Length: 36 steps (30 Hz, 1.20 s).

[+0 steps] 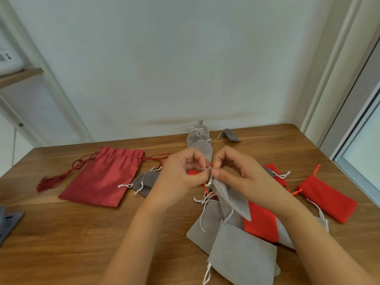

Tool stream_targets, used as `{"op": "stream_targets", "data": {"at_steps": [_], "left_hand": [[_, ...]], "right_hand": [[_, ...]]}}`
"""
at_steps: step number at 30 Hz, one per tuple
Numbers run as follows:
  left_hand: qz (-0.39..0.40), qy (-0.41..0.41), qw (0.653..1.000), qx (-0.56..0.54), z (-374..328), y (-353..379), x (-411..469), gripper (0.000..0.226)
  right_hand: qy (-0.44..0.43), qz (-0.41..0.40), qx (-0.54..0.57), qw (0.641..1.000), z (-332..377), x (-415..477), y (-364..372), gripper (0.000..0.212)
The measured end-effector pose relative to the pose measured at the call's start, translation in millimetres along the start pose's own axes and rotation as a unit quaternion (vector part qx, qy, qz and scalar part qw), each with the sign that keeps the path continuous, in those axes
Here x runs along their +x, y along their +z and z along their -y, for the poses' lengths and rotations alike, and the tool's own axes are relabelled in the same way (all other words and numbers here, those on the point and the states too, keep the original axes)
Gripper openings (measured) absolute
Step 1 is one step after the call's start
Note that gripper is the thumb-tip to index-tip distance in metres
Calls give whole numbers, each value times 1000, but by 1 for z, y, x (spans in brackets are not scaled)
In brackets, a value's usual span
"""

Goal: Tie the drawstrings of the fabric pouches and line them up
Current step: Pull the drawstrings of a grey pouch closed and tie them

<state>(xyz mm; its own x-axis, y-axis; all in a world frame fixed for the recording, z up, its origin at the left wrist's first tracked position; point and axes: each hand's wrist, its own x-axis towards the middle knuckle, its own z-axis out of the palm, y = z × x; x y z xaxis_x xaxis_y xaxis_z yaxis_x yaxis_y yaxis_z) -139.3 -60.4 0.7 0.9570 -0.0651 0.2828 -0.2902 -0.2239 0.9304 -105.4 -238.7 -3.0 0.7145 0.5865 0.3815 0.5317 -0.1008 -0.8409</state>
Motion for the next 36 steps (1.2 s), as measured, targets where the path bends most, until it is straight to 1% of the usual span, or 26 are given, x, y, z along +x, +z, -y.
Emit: {"op": "stream_targets", "data": {"at_steps": [3,5,9,13,16,19,25,30,32,36], "left_hand": [[-12,4,997,78,2,2,-1,29],[-15,12,990,139,2,3,-3,31],[-5,74,969,236,5,5,-2,17],[16,130,944,304,11,5,1,11],[11,140,941,308,13,2,2,13],[16,133,942,309,12,-1,2,14],[21,127,937,324,12,2,2,18],[23,111,936,332,10,3,2,12],[34,90,937,335,7,5,0,7],[29,98,942,320,4,6,-2,13]], "right_hand": [[17,0,5,1000,-3,1,2,12],[32,-8,-12,999,-7,1,2,12],[58,-12,-33,998,-11,2,1,12],[69,-18,-53,996,-12,3,4,14],[70,-46,-44,996,-10,4,7,19],[76,-61,-18,995,-8,4,8,15],[80,-47,-42,995,-11,4,7,15],[78,-50,-41,995,-13,5,7,19],[77,-52,-32,995,-14,4,6,22],[83,-51,23,995,-12,5,1,20]]}}
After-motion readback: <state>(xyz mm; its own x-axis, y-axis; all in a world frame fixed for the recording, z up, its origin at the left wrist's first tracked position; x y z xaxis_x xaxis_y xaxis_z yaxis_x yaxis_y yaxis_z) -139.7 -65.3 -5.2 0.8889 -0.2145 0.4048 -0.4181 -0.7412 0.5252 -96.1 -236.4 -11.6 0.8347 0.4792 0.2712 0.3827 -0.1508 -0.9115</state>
